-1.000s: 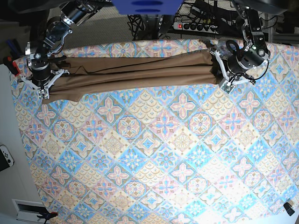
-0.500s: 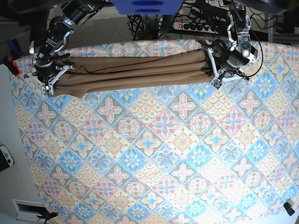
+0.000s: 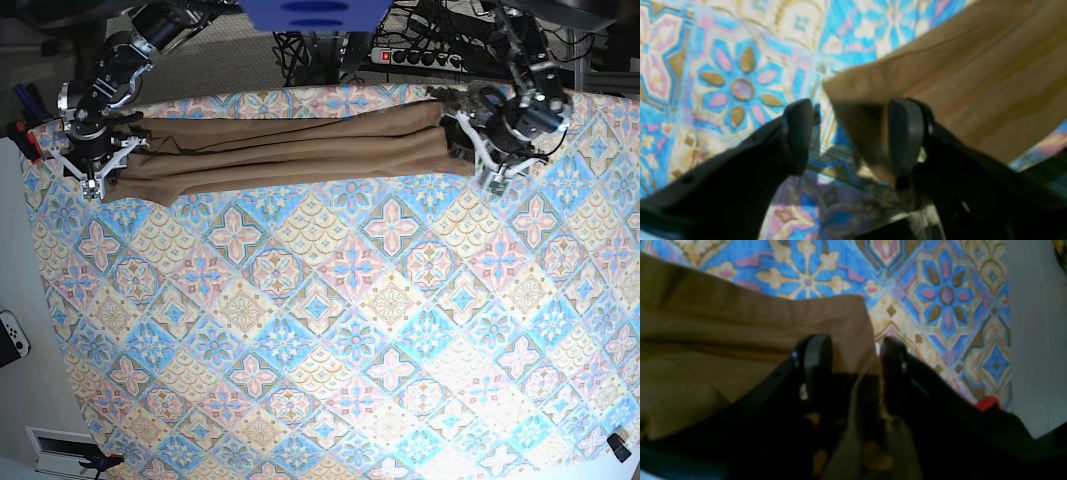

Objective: Layout the t-shirt on the table in an organized manner, then fold the t-shirt properly
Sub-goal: 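Lift the hem with both grippers and fold it over toward the collar, then release the strip end with the left gripper and regrasp it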

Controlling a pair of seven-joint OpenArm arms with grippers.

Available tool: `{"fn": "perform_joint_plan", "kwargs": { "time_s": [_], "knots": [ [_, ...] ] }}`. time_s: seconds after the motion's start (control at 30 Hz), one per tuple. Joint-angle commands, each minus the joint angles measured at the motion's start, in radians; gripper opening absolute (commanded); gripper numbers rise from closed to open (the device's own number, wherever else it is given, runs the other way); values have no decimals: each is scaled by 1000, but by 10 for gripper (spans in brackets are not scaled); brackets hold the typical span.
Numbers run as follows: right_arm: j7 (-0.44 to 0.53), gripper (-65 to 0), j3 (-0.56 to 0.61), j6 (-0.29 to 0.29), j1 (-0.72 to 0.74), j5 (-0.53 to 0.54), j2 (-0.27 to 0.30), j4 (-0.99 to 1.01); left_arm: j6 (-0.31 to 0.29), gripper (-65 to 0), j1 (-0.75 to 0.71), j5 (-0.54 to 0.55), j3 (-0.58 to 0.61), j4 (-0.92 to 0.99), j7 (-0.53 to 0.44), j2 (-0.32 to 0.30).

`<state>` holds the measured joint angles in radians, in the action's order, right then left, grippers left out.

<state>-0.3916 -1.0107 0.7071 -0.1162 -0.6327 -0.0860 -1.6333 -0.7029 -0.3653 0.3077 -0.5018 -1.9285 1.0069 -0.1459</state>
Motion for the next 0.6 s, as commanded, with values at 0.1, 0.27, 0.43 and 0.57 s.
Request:
{"fn": "perform_joint_plan", "kwargs": {
  "time_s": [0.1, 0.27, 0.43, 0.57],
  "knots": [
    [15, -409, 0, -9, 5, 4, 10, -15, 5, -292, -2, 201, -90, -19, 57, -7],
    [15, -409, 2, -9, 5, 4, 10, -15, 5, -291, 16, 428, -174, -19, 258, -27],
    [15, -409, 2, -9, 3, 4, 10, -15, 5, -291, 19, 448, -174, -2, 289, -48],
    [16, -409, 2, -9, -7, 4, 10, -15, 5, -291, 32, 399, -137, 85, 272, -48]
  ]
}}
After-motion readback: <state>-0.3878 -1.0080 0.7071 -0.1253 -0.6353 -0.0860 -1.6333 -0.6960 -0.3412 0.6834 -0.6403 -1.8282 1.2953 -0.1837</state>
